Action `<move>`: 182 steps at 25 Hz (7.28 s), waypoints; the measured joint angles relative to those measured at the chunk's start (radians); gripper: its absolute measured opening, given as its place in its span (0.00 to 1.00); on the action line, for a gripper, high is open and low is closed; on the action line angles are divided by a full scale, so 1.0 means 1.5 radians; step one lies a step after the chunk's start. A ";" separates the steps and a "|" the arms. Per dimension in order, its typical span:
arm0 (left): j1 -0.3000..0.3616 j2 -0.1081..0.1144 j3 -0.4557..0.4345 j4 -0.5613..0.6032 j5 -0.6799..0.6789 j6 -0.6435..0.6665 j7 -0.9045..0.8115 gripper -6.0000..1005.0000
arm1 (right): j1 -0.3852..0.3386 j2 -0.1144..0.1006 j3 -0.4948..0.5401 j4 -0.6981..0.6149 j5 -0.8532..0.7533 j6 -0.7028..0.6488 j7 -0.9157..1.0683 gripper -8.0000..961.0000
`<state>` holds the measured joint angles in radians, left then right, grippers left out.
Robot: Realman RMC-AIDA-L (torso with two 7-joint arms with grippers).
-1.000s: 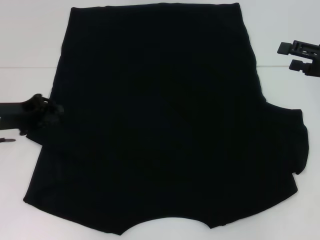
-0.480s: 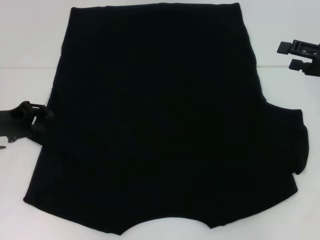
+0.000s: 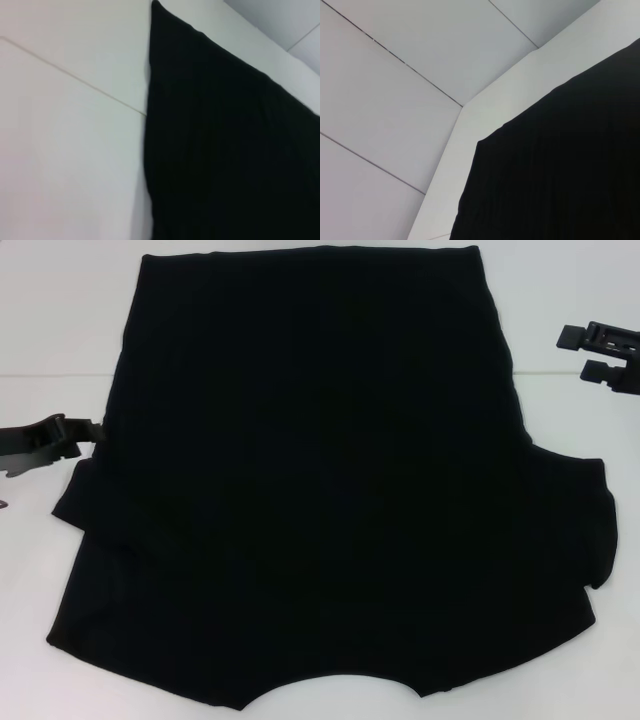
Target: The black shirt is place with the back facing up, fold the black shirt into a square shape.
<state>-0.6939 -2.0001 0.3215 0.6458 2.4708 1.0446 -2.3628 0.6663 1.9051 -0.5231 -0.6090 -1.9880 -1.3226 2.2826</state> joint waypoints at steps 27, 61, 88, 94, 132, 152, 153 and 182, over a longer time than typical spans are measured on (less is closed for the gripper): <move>-0.005 -0.002 0.065 -0.050 0.046 -0.126 0.025 0.45 | -0.004 -0.001 0.001 0.001 -0.002 0.001 0.009 0.85; -0.012 0.007 0.065 -0.030 0.046 0.008 -0.072 0.46 | -0.007 -0.003 0.001 0.001 -0.002 -0.003 0.010 0.84; -0.011 0.013 0.059 -0.023 0.058 0.026 -0.194 0.45 | -0.002 -0.003 0.002 0.001 0.000 -0.003 0.010 0.84; -0.009 0.016 0.059 -0.012 0.082 0.035 -0.204 0.45 | -0.001 -0.003 0.002 0.001 0.000 -0.003 0.010 0.84; 0.028 0.012 0.050 0.014 0.116 0.079 -0.246 0.44 | 0.001 -0.003 0.003 0.001 0.001 -0.002 0.016 0.83; -0.007 0.012 0.056 -0.027 0.055 0.069 -0.217 0.44 | -0.005 -0.004 0.011 0.000 0.001 -0.003 0.016 0.82; -0.007 0.012 0.056 -0.028 0.048 0.070 -0.214 0.44 | -0.005 -0.004 0.011 0.000 0.001 -0.003 0.016 0.82; -0.016 0.009 0.062 0.002 -0.008 0.200 -0.122 0.44 | -0.007 -0.004 0.010 0.001 -0.002 -0.007 0.017 0.82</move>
<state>-0.7173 -1.9859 0.4139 0.6487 2.4592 1.3441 -2.5463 0.6562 1.8991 -0.5085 -0.6074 -1.9907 -1.3336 2.3087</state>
